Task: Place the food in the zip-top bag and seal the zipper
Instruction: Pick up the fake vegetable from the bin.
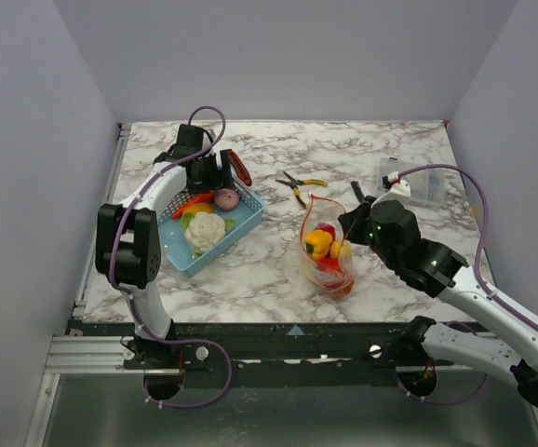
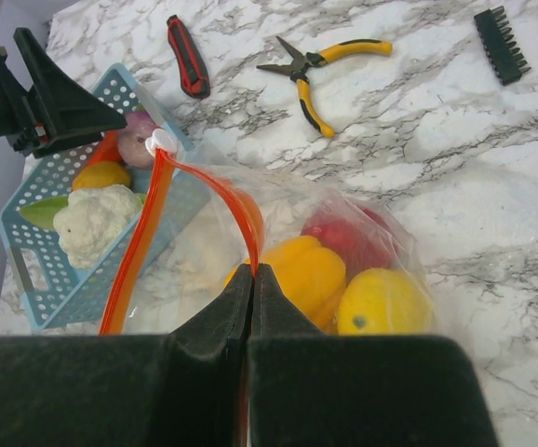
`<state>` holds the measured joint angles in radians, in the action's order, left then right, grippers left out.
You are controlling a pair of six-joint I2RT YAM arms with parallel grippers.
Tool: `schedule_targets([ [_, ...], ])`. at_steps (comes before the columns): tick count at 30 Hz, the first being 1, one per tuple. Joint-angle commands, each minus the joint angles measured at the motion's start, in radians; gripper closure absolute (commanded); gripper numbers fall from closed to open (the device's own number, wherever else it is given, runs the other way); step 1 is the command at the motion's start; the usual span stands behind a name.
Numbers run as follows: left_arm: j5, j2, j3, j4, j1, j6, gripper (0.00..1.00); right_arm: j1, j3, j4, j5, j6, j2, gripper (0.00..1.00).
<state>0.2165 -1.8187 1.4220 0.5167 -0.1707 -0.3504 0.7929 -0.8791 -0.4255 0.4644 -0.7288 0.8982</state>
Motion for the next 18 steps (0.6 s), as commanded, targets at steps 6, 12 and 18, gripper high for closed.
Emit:
schedule_targets([
  [6,-0.044,-0.089,0.034,0.044,-0.027,0.003,0.19,0.003,-0.020,0.018,-0.020,0.003,0.000,1.00],
  [12,-0.070,-0.115,0.063,0.105,-0.032,0.002,0.35,0.004,-0.017,0.022,-0.029,-0.005,0.012,1.00],
  [18,-0.041,-0.114,0.081,0.135,-0.032,0.010,0.68,0.004,-0.022,0.023,-0.031,0.001,0.013,1.00],
])
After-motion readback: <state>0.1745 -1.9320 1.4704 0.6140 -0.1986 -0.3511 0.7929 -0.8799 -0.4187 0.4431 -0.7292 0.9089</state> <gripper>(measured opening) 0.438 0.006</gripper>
